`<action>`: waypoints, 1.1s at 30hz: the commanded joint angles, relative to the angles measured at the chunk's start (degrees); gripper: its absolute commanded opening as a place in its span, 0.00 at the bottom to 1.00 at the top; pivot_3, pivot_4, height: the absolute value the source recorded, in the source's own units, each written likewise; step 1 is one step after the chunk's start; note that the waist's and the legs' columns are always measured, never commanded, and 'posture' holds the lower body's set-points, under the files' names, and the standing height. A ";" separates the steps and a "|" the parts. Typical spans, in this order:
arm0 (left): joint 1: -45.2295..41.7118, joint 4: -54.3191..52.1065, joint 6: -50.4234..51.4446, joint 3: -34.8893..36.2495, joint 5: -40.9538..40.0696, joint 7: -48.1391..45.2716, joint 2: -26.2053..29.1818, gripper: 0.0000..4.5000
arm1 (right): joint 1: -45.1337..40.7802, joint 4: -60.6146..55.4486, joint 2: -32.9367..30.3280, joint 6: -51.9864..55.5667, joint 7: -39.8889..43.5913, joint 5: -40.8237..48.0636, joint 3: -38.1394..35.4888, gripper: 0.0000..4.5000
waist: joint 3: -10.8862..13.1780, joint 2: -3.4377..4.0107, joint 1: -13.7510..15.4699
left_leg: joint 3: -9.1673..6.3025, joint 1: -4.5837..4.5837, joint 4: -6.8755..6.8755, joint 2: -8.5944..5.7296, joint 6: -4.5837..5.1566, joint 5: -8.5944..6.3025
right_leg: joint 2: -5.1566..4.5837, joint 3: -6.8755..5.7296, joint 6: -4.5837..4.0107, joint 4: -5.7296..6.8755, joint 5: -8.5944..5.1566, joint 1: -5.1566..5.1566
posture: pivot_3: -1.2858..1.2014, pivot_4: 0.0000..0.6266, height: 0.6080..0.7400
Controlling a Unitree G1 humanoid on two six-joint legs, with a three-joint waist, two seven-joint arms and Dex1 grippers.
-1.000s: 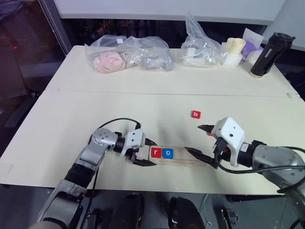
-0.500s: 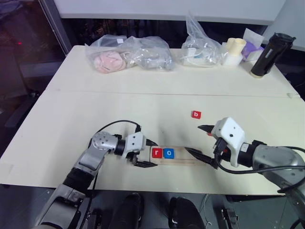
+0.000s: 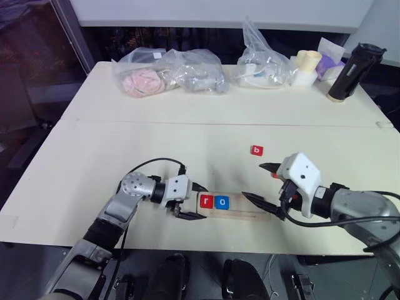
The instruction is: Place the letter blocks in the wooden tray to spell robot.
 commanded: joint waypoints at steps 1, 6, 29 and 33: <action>1.71 1.79 2.96 -4.12 2.38 -2.05 1.21 0.70 | -0.53 -1.85 -0.16 -0.36 -0.51 -0.13 -0.22 1.00 | -0.05 0.08 -0.03 | 0.00 0.00 0.00 0.00 0.00 0.00 | 0.00 0.00 0.00 0.00 0.00 0.00 | 0.52 0.24 1.00; 1.02 1.09 4.58 -4.49 2.31 -2.82 1.18 0.70 | -0.67 -1.85 -0.26 -0.42 -0.77 -0.17 0.10 1.00 | -0.06 0.08 -0.02 | 0.01 0.00 -0.01 0.00 0.01 0.00 | 0.01 0.00 0.01 -0.01 0.00 0.00 | 0.52 0.24 1.00; 1.82 -3.06 5.46 -0.20 -0.91 1.67 2.84 0.99 | -1.78 -1.44 0.25 -0.17 -0.92 -0.03 1.04 1.00 | -0.05 0.07 -0.05 | 0.03 -0.01 -0.07 0.04 0.03 -0.02 | 0.02 0.02 -0.01 -0.06 0.00 -0.03 | 0.52 0.24 1.00; 1.90 -2.92 5.22 -0.19 -1.51 2.25 2.59 0.99 | -1.80 -1.50 0.39 -0.19 -1.00 -0.01 1.21 1.00 | -0.05 0.07 -0.05 | 0.04 -0.01 -0.07 0.04 0.03 -0.02 | 0.02 0.02 -0.03 -0.06 0.01 -0.04 | 0.52 0.24 1.00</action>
